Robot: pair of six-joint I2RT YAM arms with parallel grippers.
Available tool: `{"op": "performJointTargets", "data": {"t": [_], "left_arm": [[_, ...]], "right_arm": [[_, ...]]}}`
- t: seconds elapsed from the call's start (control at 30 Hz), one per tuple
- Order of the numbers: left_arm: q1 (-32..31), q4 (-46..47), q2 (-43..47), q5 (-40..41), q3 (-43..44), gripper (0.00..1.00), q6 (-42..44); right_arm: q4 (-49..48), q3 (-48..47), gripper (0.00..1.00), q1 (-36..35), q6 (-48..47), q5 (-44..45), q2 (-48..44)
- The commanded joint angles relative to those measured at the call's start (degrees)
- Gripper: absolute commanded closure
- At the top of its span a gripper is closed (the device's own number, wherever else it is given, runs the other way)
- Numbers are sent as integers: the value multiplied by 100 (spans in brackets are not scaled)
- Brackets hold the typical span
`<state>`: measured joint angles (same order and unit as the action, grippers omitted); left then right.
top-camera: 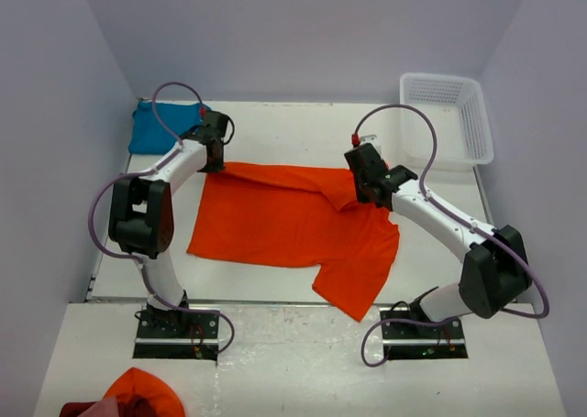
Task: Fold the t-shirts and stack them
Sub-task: Flatten out the tshirt
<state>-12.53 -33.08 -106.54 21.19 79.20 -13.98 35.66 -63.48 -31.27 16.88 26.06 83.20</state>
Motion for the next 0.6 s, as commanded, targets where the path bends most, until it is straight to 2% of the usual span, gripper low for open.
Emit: {"op": "performJointTargets", "data": {"t": [0.0, 0.1, 0.2, 0.23, 0.27, 0.33, 0.47, 0.57], "left_arm": [[-47, -128, -51, 236, 184, 97, -105], [-91, -155, -173, 298, 175, 96, -114], [-135, -225, -279, 359, 166, 85, -140], [-144, -243, -297, 481, 157, 67, -219], [-153, -260, -297, 570, 140, 55, -263], [-179, -225, -218, 780, 35, 41, -438], [-179, -93, 159, 1132, -159, 30, -737], [-179, -85, 397, 1396, -115, 27, -852]], "right_arm": [[143, 143, 100, -99, 411, 188, -67], [178, 257, 100, -213, 579, 259, 82], [231, 345, 100, -310, 763, 268, 205], [248, 354, 100, -362, 842, 311, 232], [275, 406, 100, -389, 878, 312, 232], [292, 451, 100, -441, 1027, 364, 223], [336, 635, 100, -486, 1159, 408, 214], [476, 705, 100, -477, 1291, 513, 162]]}}
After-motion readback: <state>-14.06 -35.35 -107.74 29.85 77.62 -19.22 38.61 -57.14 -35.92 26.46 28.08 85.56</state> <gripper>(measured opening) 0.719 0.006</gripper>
